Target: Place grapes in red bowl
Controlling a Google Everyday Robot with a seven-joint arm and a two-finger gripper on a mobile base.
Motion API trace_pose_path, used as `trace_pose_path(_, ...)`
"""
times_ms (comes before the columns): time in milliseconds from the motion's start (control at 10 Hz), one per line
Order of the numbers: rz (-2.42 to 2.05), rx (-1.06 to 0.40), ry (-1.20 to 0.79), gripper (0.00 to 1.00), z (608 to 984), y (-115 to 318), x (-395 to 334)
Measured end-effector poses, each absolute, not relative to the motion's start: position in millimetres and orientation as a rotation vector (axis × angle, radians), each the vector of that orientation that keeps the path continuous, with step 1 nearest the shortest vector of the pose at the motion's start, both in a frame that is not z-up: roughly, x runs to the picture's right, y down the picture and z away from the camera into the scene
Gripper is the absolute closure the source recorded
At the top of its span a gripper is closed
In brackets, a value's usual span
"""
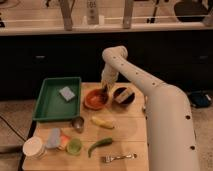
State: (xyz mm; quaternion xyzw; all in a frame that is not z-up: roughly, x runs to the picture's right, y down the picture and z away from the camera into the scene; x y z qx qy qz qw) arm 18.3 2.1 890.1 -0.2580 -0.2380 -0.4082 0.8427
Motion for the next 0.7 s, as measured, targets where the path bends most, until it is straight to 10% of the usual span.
trace_pose_path(700,-0.876,-0.543,-0.515,1.00,890.4,2.0,13.5)
